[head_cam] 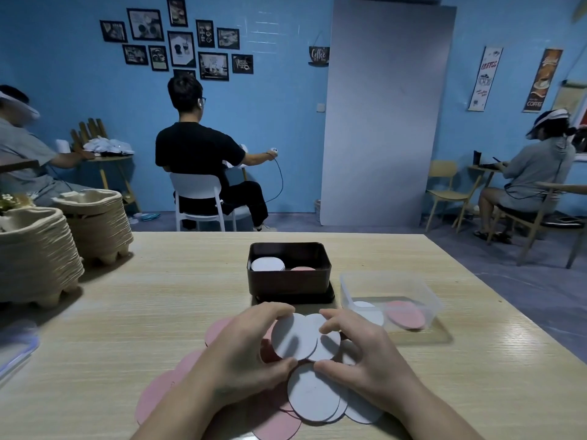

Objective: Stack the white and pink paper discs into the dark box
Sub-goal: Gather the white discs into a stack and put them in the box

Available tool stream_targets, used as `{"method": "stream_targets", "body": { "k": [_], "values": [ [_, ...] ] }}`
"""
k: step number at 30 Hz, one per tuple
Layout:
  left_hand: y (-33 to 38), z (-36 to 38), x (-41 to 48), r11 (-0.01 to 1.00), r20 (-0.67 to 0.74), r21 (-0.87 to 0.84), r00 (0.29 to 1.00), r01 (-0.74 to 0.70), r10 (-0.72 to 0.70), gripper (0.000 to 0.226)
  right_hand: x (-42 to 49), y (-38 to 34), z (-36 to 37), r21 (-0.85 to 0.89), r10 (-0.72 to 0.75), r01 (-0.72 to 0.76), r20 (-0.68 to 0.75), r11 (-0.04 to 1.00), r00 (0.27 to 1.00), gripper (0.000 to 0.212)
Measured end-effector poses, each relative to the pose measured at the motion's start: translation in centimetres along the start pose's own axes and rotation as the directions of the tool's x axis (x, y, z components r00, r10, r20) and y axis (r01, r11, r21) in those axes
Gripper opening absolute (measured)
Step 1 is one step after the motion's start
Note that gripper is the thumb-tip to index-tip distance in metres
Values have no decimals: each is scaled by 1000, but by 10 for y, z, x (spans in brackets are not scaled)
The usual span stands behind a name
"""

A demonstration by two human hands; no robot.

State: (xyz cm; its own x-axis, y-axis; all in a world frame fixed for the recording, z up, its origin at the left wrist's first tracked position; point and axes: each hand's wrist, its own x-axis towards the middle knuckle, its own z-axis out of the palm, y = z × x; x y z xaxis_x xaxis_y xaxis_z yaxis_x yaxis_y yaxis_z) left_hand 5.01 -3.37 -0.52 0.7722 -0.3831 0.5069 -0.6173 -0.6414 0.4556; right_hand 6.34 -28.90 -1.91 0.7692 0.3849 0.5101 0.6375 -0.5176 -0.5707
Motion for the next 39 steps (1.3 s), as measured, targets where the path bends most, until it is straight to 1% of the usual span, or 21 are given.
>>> {"method": "stream_targets", "body": {
  "k": [3,6,8,12,15,17,24,28,32,36,39],
  "values": [
    [3,4,2,1000,19,23,1000,-14,13,62,0,-1,-1,-4,-26,27,37,1000,999,40],
    [6,8,6,998,39,33,998,-52,50,64,2,-1,-1,6,-55,54,61,998,997,35],
    [6,10,7,997,48,22,996,-70,69,63,2,-1,-1,12,-58,57,52,998,997,33],
    [1,10,4,999,8,-14,999,-32,32,65,1,-4,-2,42,-58,58,-3,997,998,30],
    [-2,9,2,1000,-10,-22,1000,-5,5,57,0,-5,-3,53,-65,67,-33,996,997,28],
    [-3,10,1,1000,-19,-30,1000,6,-7,53,0,-5,-3,53,-68,70,-31,996,997,30],
    [-1,15,2,999,11,-50,1000,-10,11,52,0,-4,-2,60,-61,62,-10,996,998,32],
    [2,15,0,998,-3,-55,1000,1,-1,51,-1,-4,-2,107,-46,48,-16,993,999,30],
    [2,16,0,999,19,-48,1000,8,-7,47,-1,-2,-3,59,-69,69,-3,996,998,31],
    [0,17,0,1000,11,13,1000,8,-8,51,0,-4,-2,18,-72,72,8,997,997,32],
    [0,16,1,999,38,34,999,3,-5,53,1,-5,-4,-16,-88,88,8,996,996,35]
  ]
}}
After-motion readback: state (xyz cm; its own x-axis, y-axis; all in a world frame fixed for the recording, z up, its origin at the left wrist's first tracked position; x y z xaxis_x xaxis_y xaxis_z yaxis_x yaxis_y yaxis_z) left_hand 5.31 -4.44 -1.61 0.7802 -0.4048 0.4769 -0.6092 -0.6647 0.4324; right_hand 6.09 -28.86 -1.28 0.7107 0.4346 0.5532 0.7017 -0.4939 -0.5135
